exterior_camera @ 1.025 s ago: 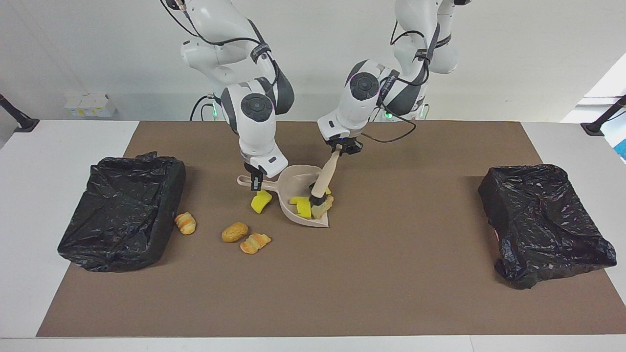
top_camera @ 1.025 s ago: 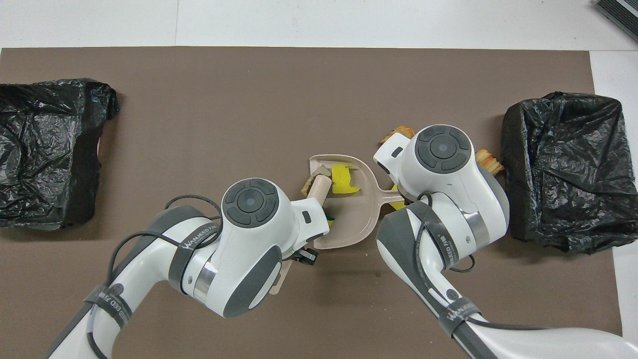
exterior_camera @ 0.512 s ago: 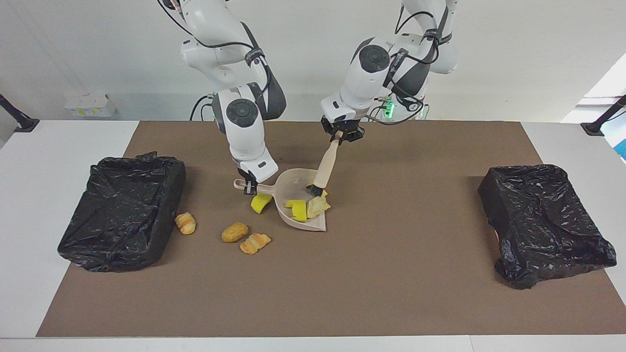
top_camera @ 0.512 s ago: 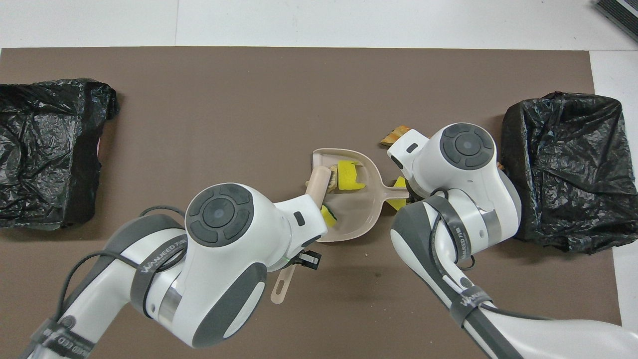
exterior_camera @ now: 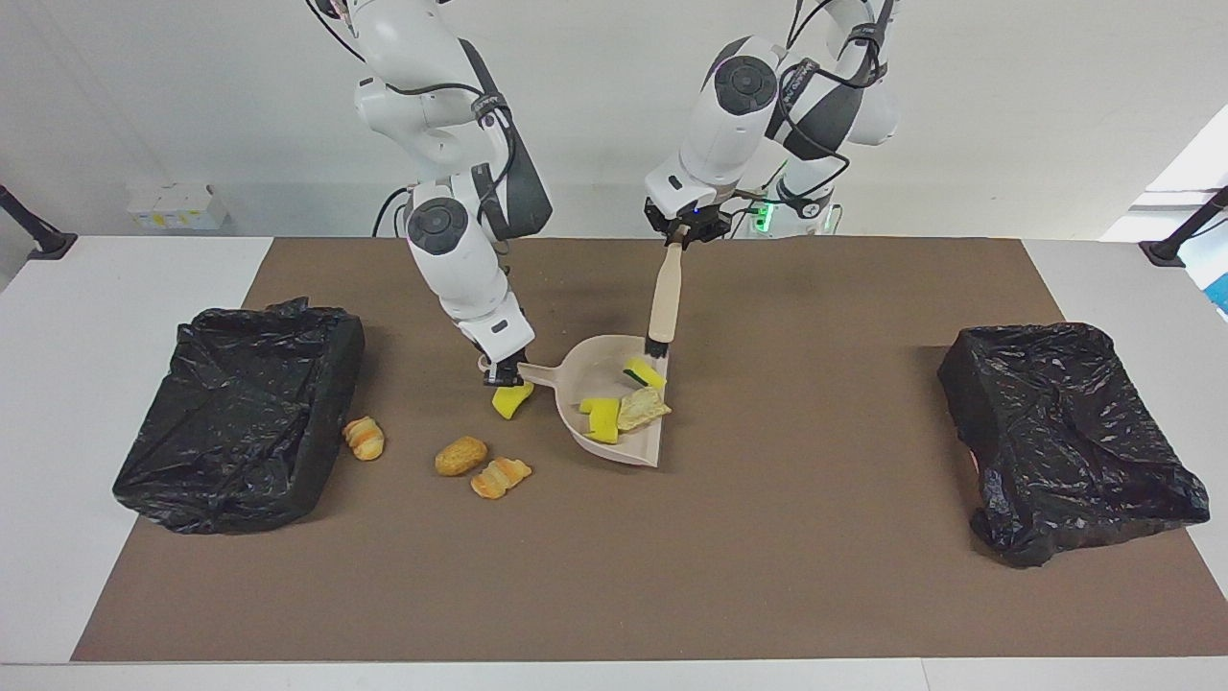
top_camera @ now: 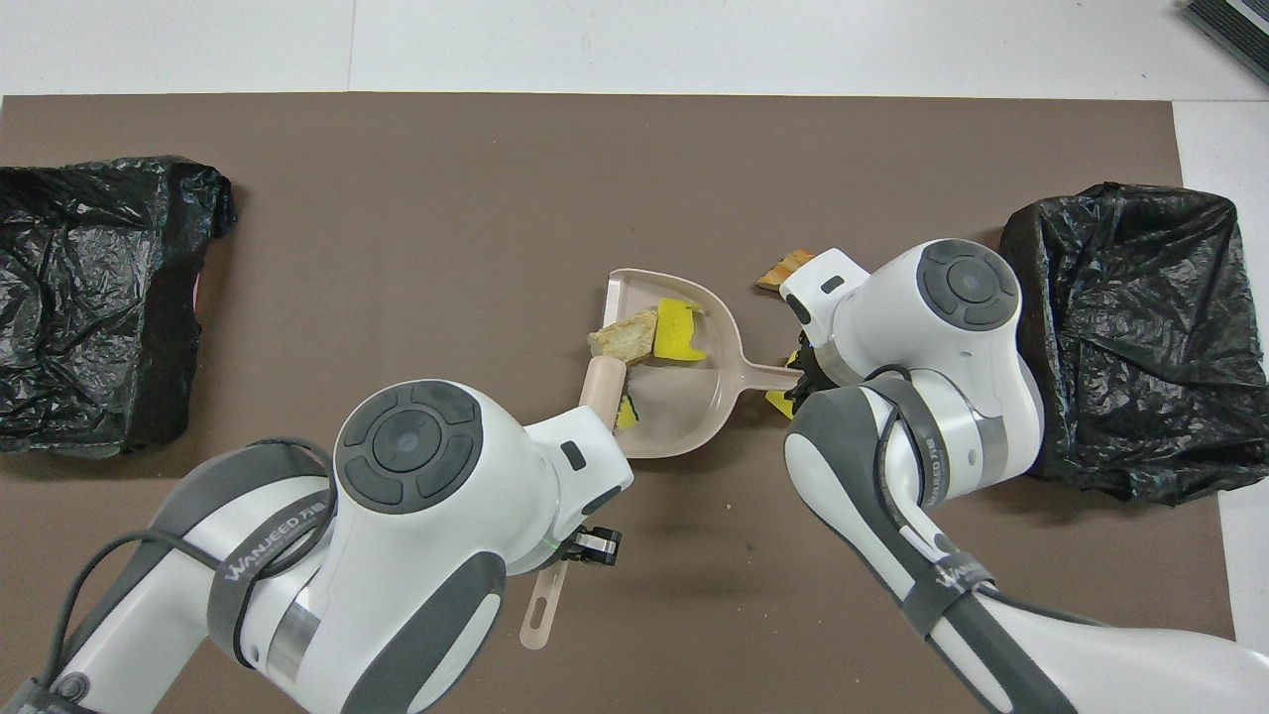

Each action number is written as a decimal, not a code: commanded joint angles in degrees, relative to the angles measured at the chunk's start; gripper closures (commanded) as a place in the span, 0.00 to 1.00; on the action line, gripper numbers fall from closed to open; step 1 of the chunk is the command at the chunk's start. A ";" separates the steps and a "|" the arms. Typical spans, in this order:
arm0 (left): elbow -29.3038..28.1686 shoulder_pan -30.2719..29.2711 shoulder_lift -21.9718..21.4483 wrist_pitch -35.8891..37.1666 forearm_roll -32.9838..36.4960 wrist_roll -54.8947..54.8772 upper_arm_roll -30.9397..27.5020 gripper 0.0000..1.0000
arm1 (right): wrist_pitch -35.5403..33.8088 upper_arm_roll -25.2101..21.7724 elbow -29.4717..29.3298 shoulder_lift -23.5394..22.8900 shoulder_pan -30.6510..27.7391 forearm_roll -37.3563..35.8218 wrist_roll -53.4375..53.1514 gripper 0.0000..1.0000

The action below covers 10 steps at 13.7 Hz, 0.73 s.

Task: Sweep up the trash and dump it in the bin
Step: 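Sweep the sponge and bread pieces into the dustpan with the left gripper, then carry the loaded dustpan with the right gripper toward the far trash bag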

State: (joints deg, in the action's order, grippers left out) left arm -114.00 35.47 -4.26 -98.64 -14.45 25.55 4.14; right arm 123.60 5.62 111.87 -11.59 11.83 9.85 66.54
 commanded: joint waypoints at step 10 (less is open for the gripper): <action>-21.51 10.92 -8.65 -15.76 2.67 21.01 1.31 1.00 | -10.30 0.44 -11.58 0.07 -8.14 2.02 12.47 1.00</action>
State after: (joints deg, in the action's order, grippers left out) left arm -129.48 42.62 -10.53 -107.59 -12.69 42.10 5.95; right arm 115.92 5.49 102.47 -11.55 4.86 10.83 77.00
